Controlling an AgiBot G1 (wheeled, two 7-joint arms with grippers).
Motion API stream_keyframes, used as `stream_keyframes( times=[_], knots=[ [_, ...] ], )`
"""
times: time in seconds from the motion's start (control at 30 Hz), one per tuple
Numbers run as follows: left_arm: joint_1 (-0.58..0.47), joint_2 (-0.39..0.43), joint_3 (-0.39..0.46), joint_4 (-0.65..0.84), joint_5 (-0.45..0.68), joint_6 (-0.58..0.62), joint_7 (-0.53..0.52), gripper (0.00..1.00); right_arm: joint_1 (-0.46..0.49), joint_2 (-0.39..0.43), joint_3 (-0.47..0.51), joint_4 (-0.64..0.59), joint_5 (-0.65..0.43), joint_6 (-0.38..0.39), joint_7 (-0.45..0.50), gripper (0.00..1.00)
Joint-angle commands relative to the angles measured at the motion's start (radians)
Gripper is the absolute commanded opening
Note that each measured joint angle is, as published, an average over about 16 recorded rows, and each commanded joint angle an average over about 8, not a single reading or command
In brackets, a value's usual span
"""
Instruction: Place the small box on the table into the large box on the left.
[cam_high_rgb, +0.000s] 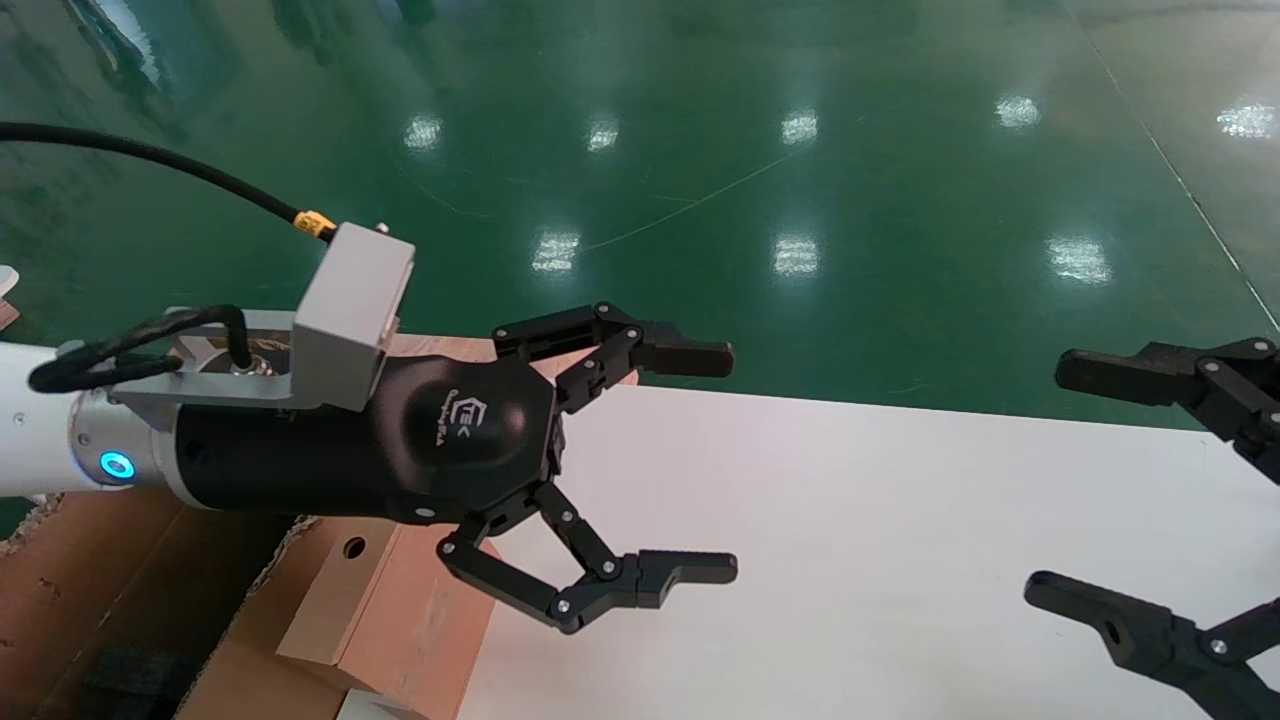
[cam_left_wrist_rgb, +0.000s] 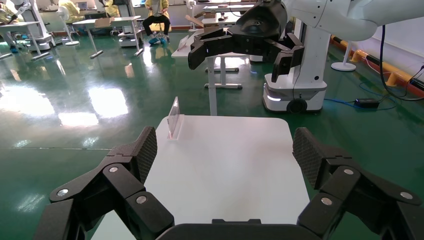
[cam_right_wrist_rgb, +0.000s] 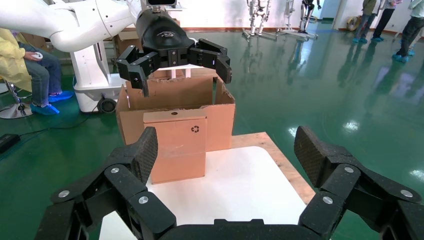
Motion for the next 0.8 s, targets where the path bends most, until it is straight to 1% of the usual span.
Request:
stream_keyframes(
  times=[0.03, 0.13, 0.23, 0.33, 0.43, 0.6, 0.7, 0.8],
  knots=[
    [0.003, 0.001, -0.001, 0.001, -0.002, 0.002, 0.004, 1.0, 0.0, 0.0, 0.0, 0.0, 0.0, 0.0, 0.0, 0.0],
    [-0.013, -0.015, 0.002, -0.001, 0.019, -0.012, -0.017, 1.0, 0.0, 0.0, 0.0, 0.0, 0.0, 0.0, 0.0, 0.0],
    [-0.04, -0.045, 0.009, -0.01, 0.056, -0.033, -0.06, 1.0, 0.0, 0.0, 0.0, 0.0, 0.0, 0.0, 0.0, 0.0],
    [-0.077, -0.084, 0.021, -0.027, 0.108, -0.053, -0.123, 1.0, 0.0, 0.0, 0.0, 0.0, 0.0, 0.0, 0.0, 0.0],
    [-0.129, -0.133, 0.044, -0.048, 0.191, -0.056, -0.198, 1.0, 0.0, 0.0, 0.0, 0.0, 0.0, 0.0, 0.0, 0.0],
    [-0.273, -0.195, 0.102, -0.07, 0.377, 0.002, -0.333, 1.0, 0.0, 0.0, 0.0, 0.0, 0.0, 0.0, 0.0, 0.0],
    [-0.376, -0.208, 0.15, -0.072, 0.482, 0.052, -0.404, 1.0, 0.0, 0.0, 0.0, 0.0, 0.0, 0.0, 0.0, 0.0],
    [-0.469, -0.216, 0.214, -0.073, 0.557, 0.086, -0.459, 1.0, 0.0, 0.0, 0.0, 0.0, 0.0, 0.0, 0.0, 0.0]
  ],
)
